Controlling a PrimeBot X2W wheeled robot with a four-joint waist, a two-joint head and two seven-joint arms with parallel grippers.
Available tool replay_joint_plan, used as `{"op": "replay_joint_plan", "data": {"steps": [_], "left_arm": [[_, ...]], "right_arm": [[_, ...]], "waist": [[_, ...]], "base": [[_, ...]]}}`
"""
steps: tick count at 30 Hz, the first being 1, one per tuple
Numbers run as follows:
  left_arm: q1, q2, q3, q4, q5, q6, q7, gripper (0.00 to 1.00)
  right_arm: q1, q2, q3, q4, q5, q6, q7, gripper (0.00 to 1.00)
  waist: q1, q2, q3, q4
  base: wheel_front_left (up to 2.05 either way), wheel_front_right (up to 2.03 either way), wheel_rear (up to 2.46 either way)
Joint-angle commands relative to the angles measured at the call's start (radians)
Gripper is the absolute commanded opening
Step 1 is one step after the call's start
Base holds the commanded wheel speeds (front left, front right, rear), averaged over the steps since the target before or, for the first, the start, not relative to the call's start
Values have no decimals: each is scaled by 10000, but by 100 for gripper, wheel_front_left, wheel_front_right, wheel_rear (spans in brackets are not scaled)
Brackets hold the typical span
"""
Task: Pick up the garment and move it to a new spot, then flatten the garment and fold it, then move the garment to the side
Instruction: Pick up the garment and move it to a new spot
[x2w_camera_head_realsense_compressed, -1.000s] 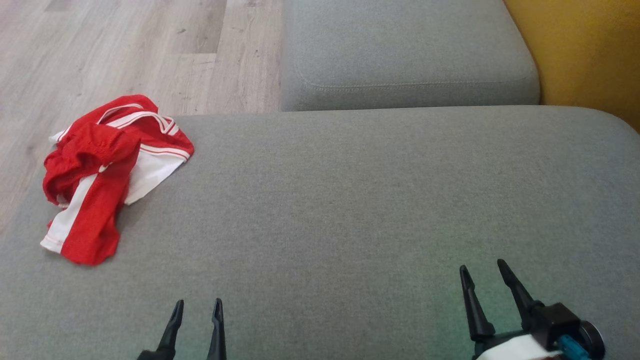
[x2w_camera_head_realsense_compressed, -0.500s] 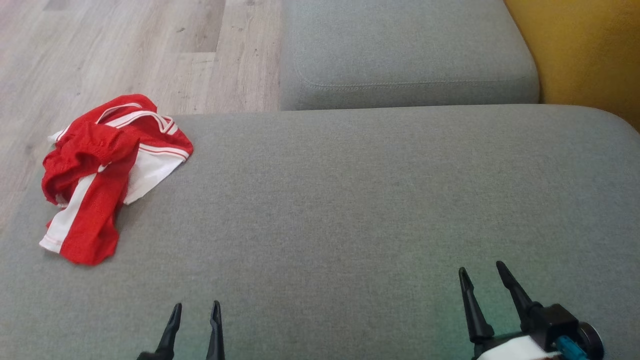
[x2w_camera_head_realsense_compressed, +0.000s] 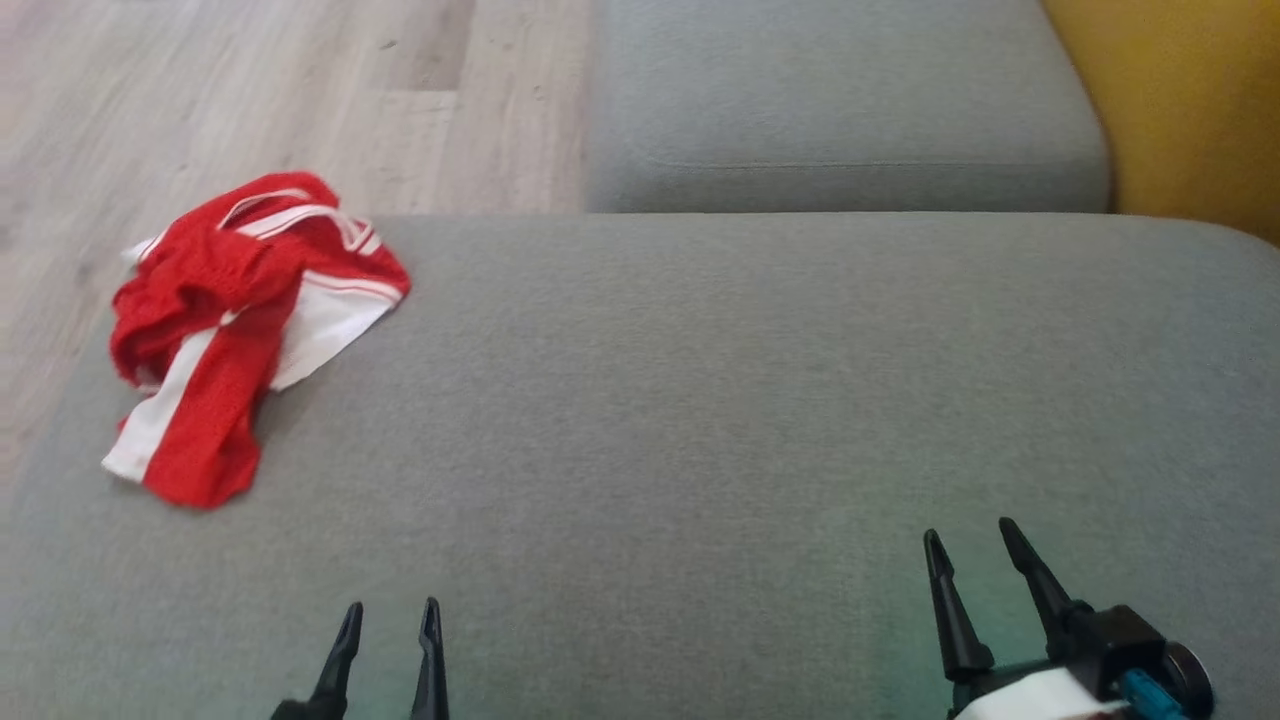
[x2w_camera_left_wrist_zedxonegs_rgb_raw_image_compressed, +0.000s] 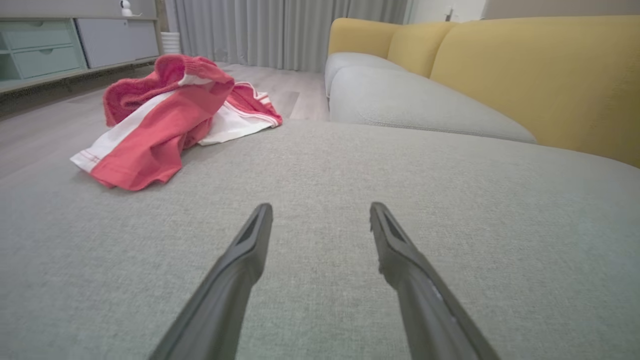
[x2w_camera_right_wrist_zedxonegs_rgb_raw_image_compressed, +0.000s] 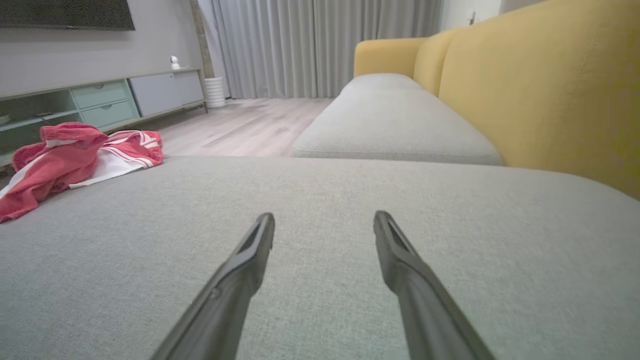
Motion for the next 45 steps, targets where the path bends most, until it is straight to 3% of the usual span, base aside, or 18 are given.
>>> {"op": "replay_joint_plan", "data": {"steps": [1, 12, 19, 33, 39, 45], "left_arm": [[-613, 31, 333, -349, -11, 49, -126, 100], [-878, 105, 604, -600, 77, 22, -126, 100], [-924, 98, 729, -673, 43, 2, -126, 100], [-782, 57, 941, -1200, -44, 44, -126, 100], [-1235, 71, 1074, -2895, -36, -38, -126, 100], [-3162, 1273, 1869, -4347, -360, -431, 529, 100]], "right_arm": [[-304, -100, 180, -377, 73, 77, -136, 100], [-588, -100, 332, -559, 187, 77, -136, 100], [-776, -100, 489, -550, 205, 77, -136, 100], [-932, -100, 953, -441, 61, 77, -136, 100], [-722, -100, 718, -841, -214, 77, -136, 100], [-1145, -100, 748, -1153, -788, 77, -135, 100]], "waist": [[0, 0, 108, 366], [0, 0, 458, 2852], [0, 0, 491, 3904], [0, 0, 571, 4053], [0, 0, 895, 3661], [0, 0, 1848, 3073]], "base": [[0, 0, 0], [0, 0, 0], [0, 0, 0], [0, 0, 0], [0, 0, 0], [0, 0, 0]]}}
